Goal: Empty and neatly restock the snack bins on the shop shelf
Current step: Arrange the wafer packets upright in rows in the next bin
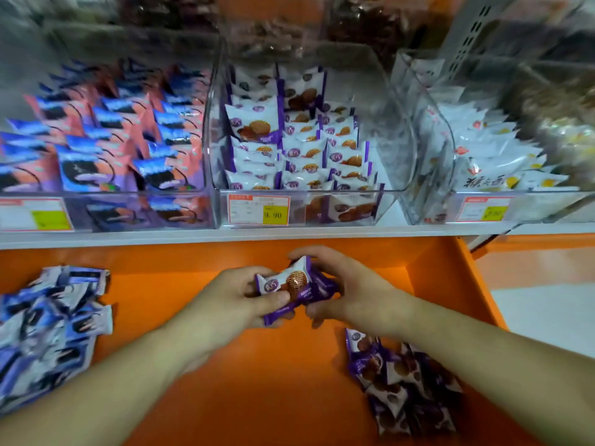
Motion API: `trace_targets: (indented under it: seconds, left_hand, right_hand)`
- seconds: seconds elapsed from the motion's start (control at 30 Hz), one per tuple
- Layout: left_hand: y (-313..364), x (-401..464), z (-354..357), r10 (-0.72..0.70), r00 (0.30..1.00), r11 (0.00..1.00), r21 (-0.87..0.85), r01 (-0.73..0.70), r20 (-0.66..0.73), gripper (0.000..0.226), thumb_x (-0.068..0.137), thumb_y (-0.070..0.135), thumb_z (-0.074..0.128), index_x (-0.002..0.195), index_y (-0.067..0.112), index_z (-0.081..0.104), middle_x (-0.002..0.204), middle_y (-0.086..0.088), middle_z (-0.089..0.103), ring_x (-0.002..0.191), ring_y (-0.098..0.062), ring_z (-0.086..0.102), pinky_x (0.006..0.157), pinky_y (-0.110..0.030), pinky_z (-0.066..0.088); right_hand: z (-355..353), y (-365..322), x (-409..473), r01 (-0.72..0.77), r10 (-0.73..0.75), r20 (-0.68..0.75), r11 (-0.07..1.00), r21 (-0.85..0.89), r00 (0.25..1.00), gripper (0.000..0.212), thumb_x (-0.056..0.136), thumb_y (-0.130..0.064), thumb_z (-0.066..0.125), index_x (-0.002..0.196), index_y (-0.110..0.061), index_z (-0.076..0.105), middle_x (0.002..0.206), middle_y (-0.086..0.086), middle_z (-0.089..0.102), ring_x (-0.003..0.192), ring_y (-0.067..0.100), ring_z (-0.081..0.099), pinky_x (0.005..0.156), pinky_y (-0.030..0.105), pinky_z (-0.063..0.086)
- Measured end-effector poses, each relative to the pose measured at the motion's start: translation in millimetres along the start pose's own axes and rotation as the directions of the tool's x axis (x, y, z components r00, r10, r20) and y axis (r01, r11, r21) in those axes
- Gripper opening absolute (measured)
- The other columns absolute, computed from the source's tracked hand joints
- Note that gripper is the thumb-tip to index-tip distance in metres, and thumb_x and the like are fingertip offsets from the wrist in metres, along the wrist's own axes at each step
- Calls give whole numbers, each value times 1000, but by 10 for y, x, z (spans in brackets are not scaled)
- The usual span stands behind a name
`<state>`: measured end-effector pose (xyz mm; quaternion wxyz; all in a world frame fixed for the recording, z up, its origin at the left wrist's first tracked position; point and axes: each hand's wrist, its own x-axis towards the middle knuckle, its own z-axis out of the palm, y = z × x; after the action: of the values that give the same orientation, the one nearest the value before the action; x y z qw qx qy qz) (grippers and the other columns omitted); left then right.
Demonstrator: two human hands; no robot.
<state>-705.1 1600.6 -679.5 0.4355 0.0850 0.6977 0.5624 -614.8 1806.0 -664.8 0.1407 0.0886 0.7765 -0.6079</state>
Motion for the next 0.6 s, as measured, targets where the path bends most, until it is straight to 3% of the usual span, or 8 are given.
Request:
trace_targets:
  seconds: [0.13, 0.23, 0.3, 0.33, 0.4, 0.47, 0.53, 0.6]
  left_hand:
    - [580, -518, -220, 113, 993, 992, 60, -110, -45, 23, 92, 2, 72, 115, 7, 72, 97, -17, 78, 91, -32, 78, 79, -42, 65]
    - [924, -858, -412, 201, 975, 978, 83, -193, -91, 26, 88, 3, 76, 114, 7, 71, 93, -17, 79, 88, -30, 79, 76, -41, 66]
    - [1058, -1019, -526, 220, 967, 974, 75, -212, -131, 34, 87, 5, 78, 119, 7, 68, 104, -18, 77, 87, -31, 79, 74, -44, 66]
    - [1104, -1092, -570, 227, 962, 974, 57, -221, -149, 39, 87, 6, 78, 124, 8, 66, 114, -17, 74, 88, -33, 79, 74, -44, 66]
    - [1156, -1192, -642, 253, 953, 966, -4, -258, -167, 46, 89, 7, 78, 132, 10, 62, 128, -16, 68, 92, -35, 78, 79, -49, 65]
    - [1193, -1271, -703, 281, 945, 954, -54, -294, -167, 47, 91, 8, 76, 135, 16, 62, 122, -14, 74, 94, -35, 78, 88, -54, 62]
    - [1246, -1346, -743, 296, 940, 947, -77, -312, -170, 39, 94, 7, 72, 129, 21, 66, 108, -10, 79, 94, -29, 78, 90, -51, 62]
    - [1283, -1408, -793, 296, 943, 946, -92, -311, -149, 34, 97, 4, 68, 127, 20, 68, 106, -9, 80, 97, -28, 78, 89, -50, 62]
  right_hand:
    - [-107, -584, -402, 45, -38, -80, 995, 93, 996, 70, 93, 11, 70, 145, -34, 53, 125, 8, 71, 98, 38, 74, 80, 58, 63]
    - [-57, -968, -643, 107, -87, -198, 990, 93, 976, 74, 92, 7, 73, 142, -45, 54, 138, -10, 64, 131, 13, 61, 97, 46, 60]
    - [42, -1196, -707, 172, -137, -304, 981, 93, 943, 66, 89, 6, 75, 131, -43, 61, 125, -21, 69, 123, -1, 62, 104, 39, 56]
    - [103, -1297, -718, 198, -149, -345, 974, 109, 927, 61, 87, 8, 76, 125, -38, 64, 117, -20, 73, 114, 0, 67, 103, 38, 56]
    - [235, -1462, -712, 255, -181, -388, 956, 147, 904, 55, 84, 10, 78, 124, -26, 66, 116, -5, 76, 112, 18, 72, 101, 46, 57]
    - [374, -1606, -677, 317, -202, -445, 927, 200, 872, 56, 79, 6, 82, 126, -19, 66, 118, 4, 75, 112, 28, 72, 103, 54, 54]
    - [491, -1710, -635, 352, -190, -509, 903, 244, 840, 50, 75, 3, 80, 119, -19, 70, 108, 6, 78, 105, 25, 74, 102, 51, 53]
    - [634, -1792, -588, 386, -193, -543, 883, 266, 817, 42, 72, -3, 76, 113, -16, 72, 104, 24, 72, 98, 29, 71, 91, 42, 53]
